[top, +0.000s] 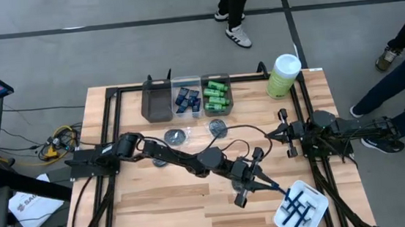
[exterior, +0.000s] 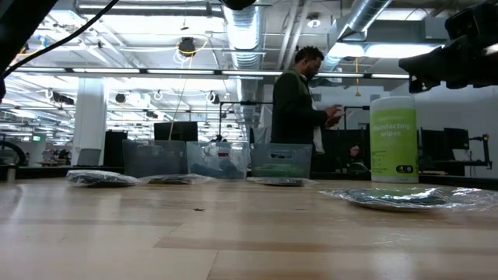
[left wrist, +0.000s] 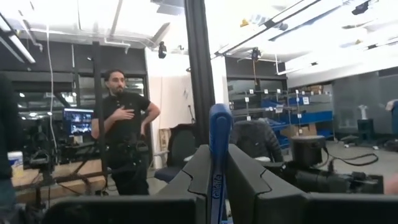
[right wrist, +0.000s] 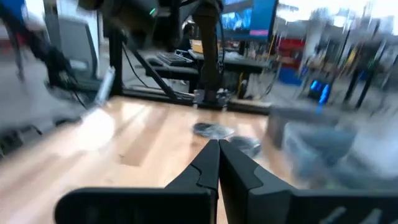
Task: Pick & Place Travel size toiletries
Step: Put the blue razor into the white bin
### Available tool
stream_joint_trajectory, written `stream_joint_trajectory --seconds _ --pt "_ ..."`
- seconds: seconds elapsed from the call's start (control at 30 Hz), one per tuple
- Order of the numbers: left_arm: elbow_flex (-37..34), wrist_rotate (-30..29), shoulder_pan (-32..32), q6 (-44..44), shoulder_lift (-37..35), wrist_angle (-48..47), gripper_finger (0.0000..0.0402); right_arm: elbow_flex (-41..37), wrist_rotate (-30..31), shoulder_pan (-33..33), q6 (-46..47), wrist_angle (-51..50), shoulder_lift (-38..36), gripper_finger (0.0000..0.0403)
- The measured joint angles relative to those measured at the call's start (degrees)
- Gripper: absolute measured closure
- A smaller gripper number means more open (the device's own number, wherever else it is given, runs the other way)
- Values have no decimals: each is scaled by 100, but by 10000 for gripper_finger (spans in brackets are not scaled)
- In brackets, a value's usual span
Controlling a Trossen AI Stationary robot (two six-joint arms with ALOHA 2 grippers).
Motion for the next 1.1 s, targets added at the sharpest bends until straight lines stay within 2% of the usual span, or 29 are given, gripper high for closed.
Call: stream_joint_trajectory --seconds 0.07,0.17,0.53,0.77,1.1 --pt "0 -2 23 0 -46 -9 385 2 23 -48 -632 118 0 403" --pt "0 -11 26 -9 -53 -31 385 4 23 -96 -1024 266 -2 403" --pt "-7 -52 -5 -34 -53 -116 385 4 -17 -9 -934 468 -2 403" --pt "-7 -59 7 138 -53 -122 385 4 -17 9 -430 446 -1 403" --pt "-11 -57 -22 142 0 -228 385 7 -17 11 -405 444 -1 403"
